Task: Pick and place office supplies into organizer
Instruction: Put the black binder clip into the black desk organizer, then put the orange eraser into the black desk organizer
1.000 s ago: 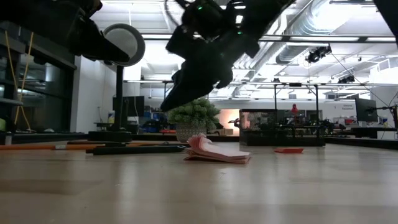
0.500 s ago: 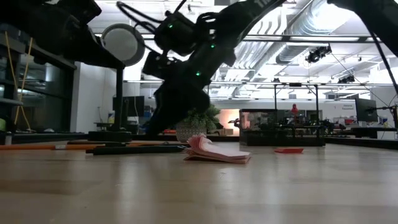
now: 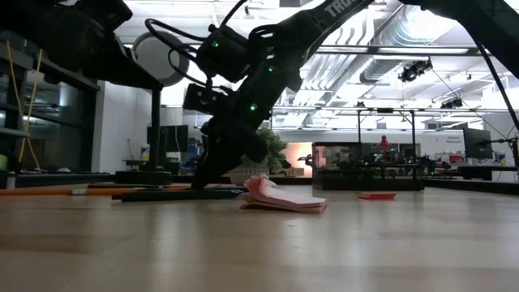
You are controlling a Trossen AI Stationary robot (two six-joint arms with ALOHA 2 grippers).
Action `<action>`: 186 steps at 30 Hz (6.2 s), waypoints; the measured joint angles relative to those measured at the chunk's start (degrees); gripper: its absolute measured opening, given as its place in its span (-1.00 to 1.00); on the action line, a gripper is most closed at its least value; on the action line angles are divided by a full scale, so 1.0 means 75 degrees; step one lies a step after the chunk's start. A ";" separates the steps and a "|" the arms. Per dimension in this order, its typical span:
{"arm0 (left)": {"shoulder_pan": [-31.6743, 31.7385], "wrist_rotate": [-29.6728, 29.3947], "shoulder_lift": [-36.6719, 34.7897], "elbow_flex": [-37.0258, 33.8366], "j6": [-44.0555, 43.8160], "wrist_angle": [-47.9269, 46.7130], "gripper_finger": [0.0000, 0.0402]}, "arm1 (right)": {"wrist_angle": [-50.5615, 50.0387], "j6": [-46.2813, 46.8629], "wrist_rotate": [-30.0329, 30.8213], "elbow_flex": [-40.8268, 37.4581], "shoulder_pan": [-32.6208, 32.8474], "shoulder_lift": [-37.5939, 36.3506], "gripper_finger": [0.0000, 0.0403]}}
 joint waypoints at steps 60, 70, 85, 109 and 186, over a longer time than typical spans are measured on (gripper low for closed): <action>0.0000 -0.0003 0.0002 0.0000 0.0061 0.0004 -0.55 | -0.0357 0.0148 -0.0207 -0.0009 0.0019 -0.0047 -0.59; -0.0001 -0.0003 0.0002 0.0000 0.0061 0.0006 -0.55 | -0.0427 0.0140 -0.0207 -0.0009 0.0019 -0.0032 -0.59; 0.0000 -0.0003 0.0001 0.0000 0.0058 0.0012 -0.55 | -0.0690 0.0067 -0.0588 0.0006 -0.0041 0.0049 -0.99; 0.0000 -0.0003 0.0001 0.0000 0.0059 -0.0006 -0.55 | -0.4052 -0.0007 0.1173 -0.0012 -0.0132 -0.2360 -1.00; 0.0002 -0.0006 0.0003 0.0000 0.0058 0.0006 -0.55 | -0.5248 0.1126 0.0549 -0.3319 -0.1733 -0.4244 -0.41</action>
